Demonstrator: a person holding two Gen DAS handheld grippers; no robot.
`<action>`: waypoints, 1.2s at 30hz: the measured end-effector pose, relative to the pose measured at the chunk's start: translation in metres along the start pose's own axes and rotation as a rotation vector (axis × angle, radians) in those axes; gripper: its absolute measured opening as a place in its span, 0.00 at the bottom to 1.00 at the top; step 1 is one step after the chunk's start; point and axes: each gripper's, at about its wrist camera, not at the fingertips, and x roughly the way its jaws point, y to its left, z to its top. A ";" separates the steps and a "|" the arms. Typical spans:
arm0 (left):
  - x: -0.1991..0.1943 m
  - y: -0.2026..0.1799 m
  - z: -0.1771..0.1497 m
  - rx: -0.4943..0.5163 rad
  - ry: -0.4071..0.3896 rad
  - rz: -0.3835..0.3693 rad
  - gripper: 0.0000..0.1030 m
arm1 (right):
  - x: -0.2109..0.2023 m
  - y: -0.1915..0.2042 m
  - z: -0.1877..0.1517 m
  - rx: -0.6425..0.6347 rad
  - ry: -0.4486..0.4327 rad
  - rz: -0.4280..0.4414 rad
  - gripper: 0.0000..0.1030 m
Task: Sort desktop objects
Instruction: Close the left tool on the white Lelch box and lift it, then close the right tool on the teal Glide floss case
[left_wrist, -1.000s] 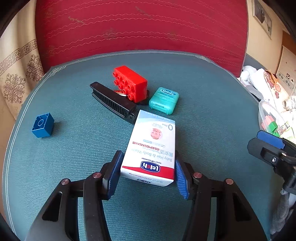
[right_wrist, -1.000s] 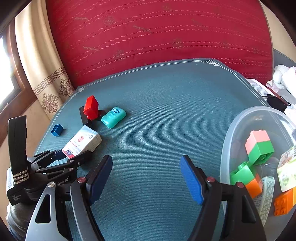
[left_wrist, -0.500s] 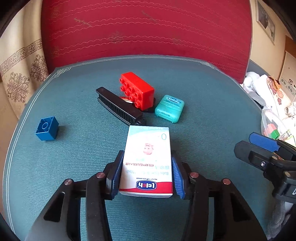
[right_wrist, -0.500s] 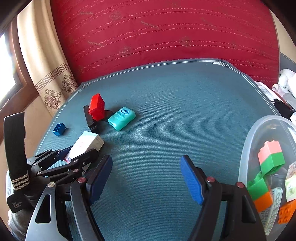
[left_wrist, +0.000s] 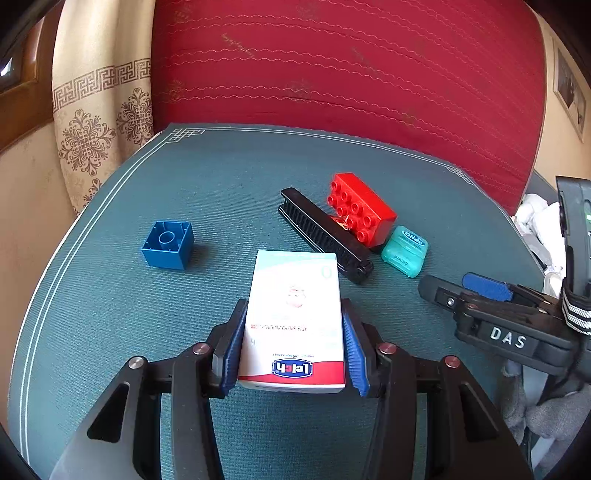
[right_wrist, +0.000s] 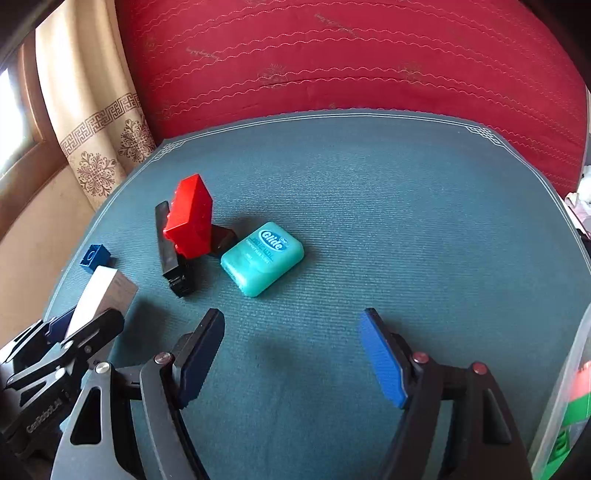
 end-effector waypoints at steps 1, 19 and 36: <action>0.005 0.004 0.003 -0.003 0.002 -0.003 0.49 | 0.004 0.000 0.003 -0.001 0.000 -0.005 0.77; 0.014 0.010 0.003 -0.028 0.029 -0.016 0.49 | 0.039 0.015 0.035 -0.123 0.024 0.056 0.78; 0.015 0.007 0.002 -0.024 0.030 -0.020 0.48 | 0.037 0.023 0.032 -0.216 0.022 -0.036 0.61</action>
